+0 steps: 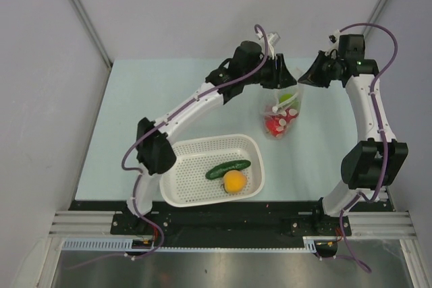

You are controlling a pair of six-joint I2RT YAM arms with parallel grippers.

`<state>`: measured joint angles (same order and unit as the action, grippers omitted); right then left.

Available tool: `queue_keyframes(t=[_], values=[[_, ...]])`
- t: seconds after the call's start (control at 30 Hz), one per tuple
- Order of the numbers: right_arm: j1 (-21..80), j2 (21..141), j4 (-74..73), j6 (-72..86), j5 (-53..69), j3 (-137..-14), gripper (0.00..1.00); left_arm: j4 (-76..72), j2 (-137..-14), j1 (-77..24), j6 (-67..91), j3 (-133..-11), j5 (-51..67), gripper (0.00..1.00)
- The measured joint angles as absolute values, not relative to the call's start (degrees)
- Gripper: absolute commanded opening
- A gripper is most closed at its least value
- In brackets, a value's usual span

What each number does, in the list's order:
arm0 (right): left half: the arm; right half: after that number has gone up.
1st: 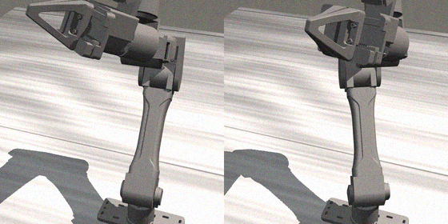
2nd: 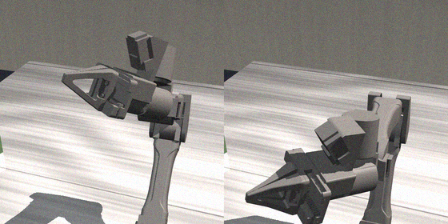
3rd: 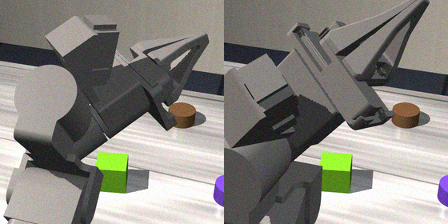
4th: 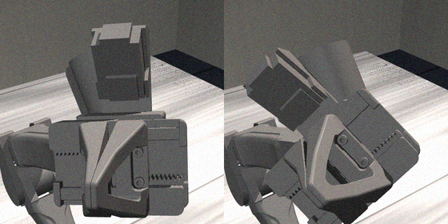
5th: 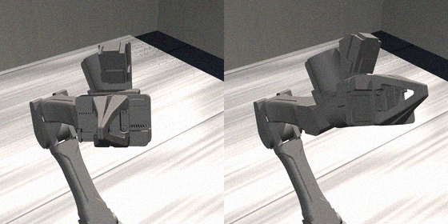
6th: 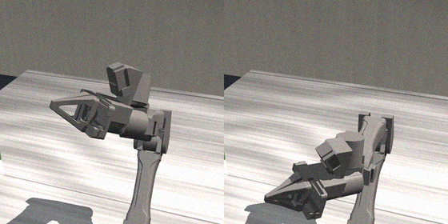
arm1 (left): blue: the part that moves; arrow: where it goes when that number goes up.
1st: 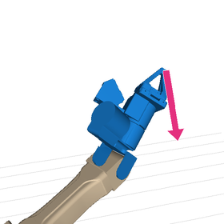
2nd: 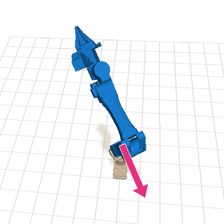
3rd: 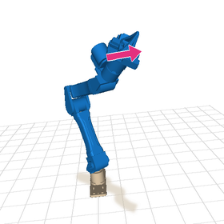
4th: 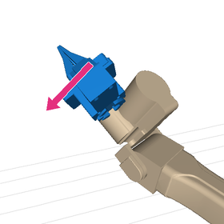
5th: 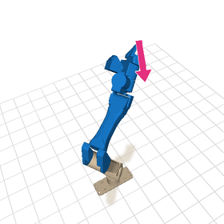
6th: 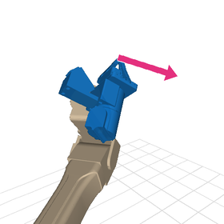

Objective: Open the zip-top bag and remove the fake food

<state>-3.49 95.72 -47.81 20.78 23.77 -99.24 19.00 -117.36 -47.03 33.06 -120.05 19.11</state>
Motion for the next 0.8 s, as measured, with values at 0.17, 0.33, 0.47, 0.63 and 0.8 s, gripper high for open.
queue_keyframes(t=[0.17, 0.33, 0.47, 0.63, 0.8], values=[[-2.7, 94.72, -48.47, 20.78, 23.77, -99.24, 0.0, 17.69, -127.42, -45.3, 38.57, -127.9, 17.1, 0.48], [-1.91, 93.89, -49.39, 20.78, 23.77, -99.24, 0.0, 17.08, -133.75, -45.21, 42.02, -127.92, 16.38, 0.49], [-1.65, 93.51, -49.67, 20.73, 23.75, -99.24, 0.0, 17.87, -137.08, -45.63, 41.85, -127.92, 15.86, 0.58], [-1.61, 93.41, -49.87, 20.73, 23.77, -99.24, 0.0, 21.63, -137.58, -46.3, 39.31, -127.94, 14.85, 0.73], [-1.52, 93.41, -49.87, 20.84, 23.79, -99.22, 0.0, 26.22, -137.51, -46.68, 35.79, -127.94, 14.15, 0.83]])
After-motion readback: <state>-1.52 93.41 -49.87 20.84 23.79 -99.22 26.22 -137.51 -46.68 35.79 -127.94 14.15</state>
